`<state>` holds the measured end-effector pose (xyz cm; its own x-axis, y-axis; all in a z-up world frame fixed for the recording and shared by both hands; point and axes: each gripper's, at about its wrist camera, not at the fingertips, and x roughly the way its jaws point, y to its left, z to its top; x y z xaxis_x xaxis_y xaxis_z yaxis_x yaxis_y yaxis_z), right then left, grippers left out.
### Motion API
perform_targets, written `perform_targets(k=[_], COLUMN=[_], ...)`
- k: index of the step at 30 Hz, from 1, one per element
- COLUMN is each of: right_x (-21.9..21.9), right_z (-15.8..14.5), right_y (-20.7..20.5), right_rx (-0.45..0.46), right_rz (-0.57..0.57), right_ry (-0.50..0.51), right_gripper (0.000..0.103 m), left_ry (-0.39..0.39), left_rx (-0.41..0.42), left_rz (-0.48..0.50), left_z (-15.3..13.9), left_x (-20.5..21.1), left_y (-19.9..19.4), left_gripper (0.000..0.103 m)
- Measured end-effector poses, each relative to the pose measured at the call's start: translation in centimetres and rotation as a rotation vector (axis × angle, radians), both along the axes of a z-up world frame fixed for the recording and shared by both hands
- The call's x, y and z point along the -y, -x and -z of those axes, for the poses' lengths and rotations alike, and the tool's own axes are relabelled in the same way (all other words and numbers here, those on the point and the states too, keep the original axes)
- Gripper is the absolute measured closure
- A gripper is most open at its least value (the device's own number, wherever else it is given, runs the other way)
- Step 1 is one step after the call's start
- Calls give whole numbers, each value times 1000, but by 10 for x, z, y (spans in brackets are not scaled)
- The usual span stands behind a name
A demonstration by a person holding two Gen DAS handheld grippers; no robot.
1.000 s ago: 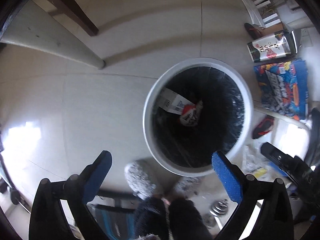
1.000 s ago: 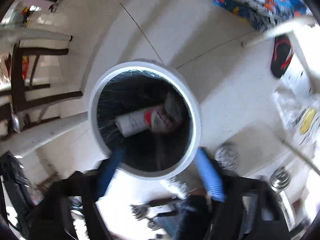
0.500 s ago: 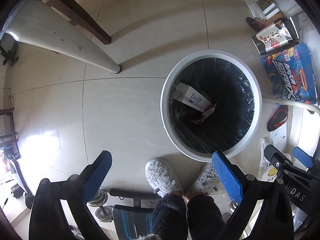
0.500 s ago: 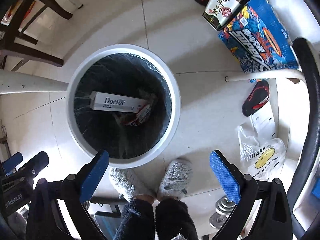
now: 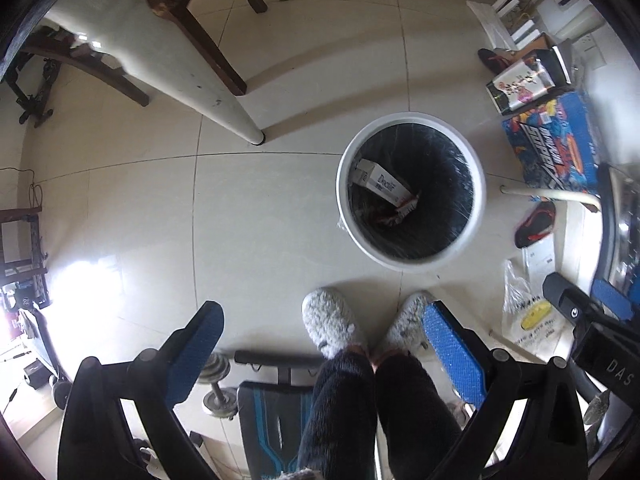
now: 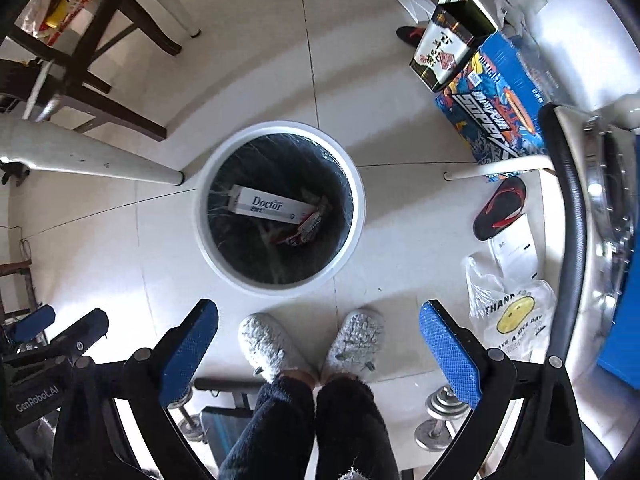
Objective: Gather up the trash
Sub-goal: 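Raise both tools back toward the table, then grasp the green medicine box with the left tool while the right tool grasps the Pure Milk carton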
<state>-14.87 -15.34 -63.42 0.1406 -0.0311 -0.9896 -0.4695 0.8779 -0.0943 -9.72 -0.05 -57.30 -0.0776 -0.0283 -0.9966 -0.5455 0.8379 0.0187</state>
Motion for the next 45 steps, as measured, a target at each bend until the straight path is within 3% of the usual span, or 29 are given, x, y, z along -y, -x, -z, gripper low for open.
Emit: perform_targets(k=[6,11,17,21,25,28,32,36,41,45], right_x=[0,-1,6,6,-3,-17,-49,-87,-120,-144], right_z=[-76,-159,-279,-351,-403,-422,-424,-407,-372,-345], right_y=[34,56,40,8,-34,-65,-123,-184,-258,-301], right_rx=[-12,1,56,141,194,216,211,199,130,57], right_rz=[-4,10,115,158,187,186,164,118,80,23], right_ry=[-32,-79,-191,-231,-271,-287,-265,-203,-165,-147], right_gripper=[1,1,1,1,1,3,25,26,31,34], left_ry=[19,-29,-97,-129,-181,-216,-270,-287,-212,-126], left_rx=[15,108,255,318,345,318,264,223,186,193], left_rz=[15,44,68,90,100,88,54,22,-27,-9], left_z=[-77,-170,-269,-313,-344,-347,-340,-329,-306,-299], left_x=[8,2,-23,-39,-58,-71,-91,-103,-114,-106], left_y=[18,14,-39,-83,-132,-164,-202,-237,-283,-321], left_gripper=[1,1,1,1,1,1,1,1,1,2])
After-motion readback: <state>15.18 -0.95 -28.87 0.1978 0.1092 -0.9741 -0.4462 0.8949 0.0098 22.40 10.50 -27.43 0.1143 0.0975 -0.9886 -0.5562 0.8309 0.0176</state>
